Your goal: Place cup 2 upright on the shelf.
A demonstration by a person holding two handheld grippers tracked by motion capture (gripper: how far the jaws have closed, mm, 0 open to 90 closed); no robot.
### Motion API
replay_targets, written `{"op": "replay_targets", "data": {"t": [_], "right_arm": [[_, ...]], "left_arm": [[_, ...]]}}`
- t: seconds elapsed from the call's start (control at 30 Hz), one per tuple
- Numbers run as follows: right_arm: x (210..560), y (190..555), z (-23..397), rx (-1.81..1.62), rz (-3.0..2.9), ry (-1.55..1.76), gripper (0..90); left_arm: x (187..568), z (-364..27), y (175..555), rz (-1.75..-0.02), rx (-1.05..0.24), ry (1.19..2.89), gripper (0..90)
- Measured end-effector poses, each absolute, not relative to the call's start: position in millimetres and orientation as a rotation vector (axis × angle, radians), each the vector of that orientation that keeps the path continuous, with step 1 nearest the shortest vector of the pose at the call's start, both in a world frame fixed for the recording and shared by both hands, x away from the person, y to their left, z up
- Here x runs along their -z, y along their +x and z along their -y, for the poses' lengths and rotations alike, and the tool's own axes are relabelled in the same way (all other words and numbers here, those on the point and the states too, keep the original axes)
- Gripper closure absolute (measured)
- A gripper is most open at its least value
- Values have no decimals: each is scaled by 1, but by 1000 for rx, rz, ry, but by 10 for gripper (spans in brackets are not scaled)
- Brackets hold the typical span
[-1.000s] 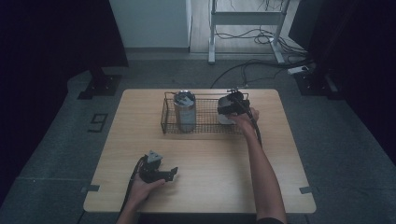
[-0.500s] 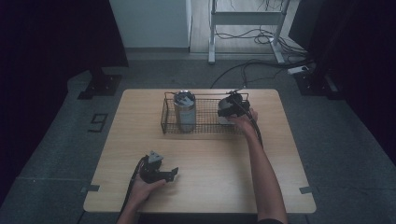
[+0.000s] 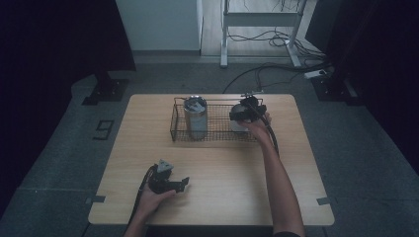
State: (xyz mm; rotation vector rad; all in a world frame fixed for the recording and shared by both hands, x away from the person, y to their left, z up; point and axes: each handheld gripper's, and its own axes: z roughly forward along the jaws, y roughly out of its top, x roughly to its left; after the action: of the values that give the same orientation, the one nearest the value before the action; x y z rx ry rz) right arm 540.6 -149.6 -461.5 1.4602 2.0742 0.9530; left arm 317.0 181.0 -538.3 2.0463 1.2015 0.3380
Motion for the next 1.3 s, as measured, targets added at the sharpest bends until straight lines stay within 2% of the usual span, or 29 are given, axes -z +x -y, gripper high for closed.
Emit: {"op": "replay_targets", "data": {"t": [0.37, 1.3], "right_arm": [[440, 518, 157, -1062, -2004, 1429, 17], [455, 411, 215, -1242, -1950, 1346, 125]], "left_arm": [[538, -181, 316, -1200, -340, 2045, 142], [540, -186, 317, -1228, -354, 2042, 143]]}}
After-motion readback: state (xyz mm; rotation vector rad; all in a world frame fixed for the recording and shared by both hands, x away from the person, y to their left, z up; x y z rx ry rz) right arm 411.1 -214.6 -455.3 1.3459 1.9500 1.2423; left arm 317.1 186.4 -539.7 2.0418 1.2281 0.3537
